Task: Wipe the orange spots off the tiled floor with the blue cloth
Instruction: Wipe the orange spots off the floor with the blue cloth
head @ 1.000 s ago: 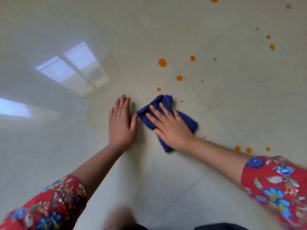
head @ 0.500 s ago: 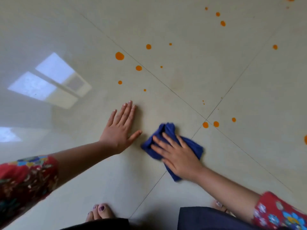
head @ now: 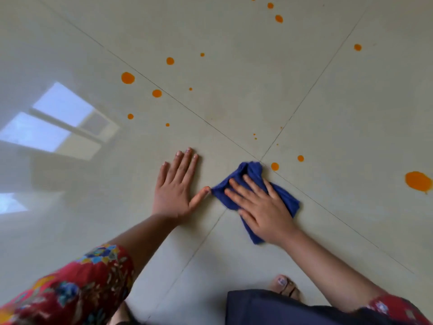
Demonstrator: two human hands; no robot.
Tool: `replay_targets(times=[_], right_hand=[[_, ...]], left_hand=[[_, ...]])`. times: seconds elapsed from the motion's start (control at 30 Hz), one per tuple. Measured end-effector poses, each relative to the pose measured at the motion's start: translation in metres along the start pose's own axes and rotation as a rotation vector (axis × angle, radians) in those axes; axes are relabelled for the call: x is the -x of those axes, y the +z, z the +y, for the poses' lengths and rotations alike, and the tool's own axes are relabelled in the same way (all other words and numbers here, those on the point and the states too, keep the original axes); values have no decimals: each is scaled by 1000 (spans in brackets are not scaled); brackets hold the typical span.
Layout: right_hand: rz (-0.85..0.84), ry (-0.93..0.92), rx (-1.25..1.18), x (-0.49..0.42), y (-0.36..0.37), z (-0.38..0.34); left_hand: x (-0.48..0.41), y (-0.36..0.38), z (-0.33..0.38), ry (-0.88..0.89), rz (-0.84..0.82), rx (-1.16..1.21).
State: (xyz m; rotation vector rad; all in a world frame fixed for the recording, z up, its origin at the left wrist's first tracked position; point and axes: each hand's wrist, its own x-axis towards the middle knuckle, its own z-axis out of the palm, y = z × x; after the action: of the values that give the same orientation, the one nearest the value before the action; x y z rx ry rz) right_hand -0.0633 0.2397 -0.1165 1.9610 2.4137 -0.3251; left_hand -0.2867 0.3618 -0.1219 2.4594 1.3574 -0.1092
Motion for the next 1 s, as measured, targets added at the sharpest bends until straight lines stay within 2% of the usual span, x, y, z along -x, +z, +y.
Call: replay_targets(times=[0.13,0.17,0.3,0.37,0.47,0.57,0.6,0.67,0.73,0.77,0.8,0.87,0.93,1.0], right_hand=[[105,299,-42,-54,-7,22],[121,318,-54,-64,-7,14],[31,-14,11,-10,8,-8],[3,-21,16,20,7,15],[54,243,-20,11,0,51],[155,472,-65,-45,-6,39],[171,464,-76,-57,-5,26],[140,289,-53,-50,2,-2],[67,97,-27,-7,10,-16],[50,91,-21,18,12,-12],[62,146,-30,38,13,-1],[97,381,-59,54,10,34],[137,620,-74,35,3,67],[201,767,-115,-5,-4,83]], left_hand=[[0,3,5,0,30,-8],[0,3,5,-10,34,-9],[1,1,5,-14,34,-5],[0,0,5,-8,26,-1],[1,-1,7,-31,30,2],[1,0,6,-35,27,1],[1,-1,5,-38,29,-5],[1,-1,6,-34,34,-9],[1,-1,5,-31,36,-2],[0,0,6,-31,39,3],[1,0,5,-33,41,1],[1,0,6,-35,47,0],[1,0,5,-35,46,1],[1,1,6,-32,39,1]])
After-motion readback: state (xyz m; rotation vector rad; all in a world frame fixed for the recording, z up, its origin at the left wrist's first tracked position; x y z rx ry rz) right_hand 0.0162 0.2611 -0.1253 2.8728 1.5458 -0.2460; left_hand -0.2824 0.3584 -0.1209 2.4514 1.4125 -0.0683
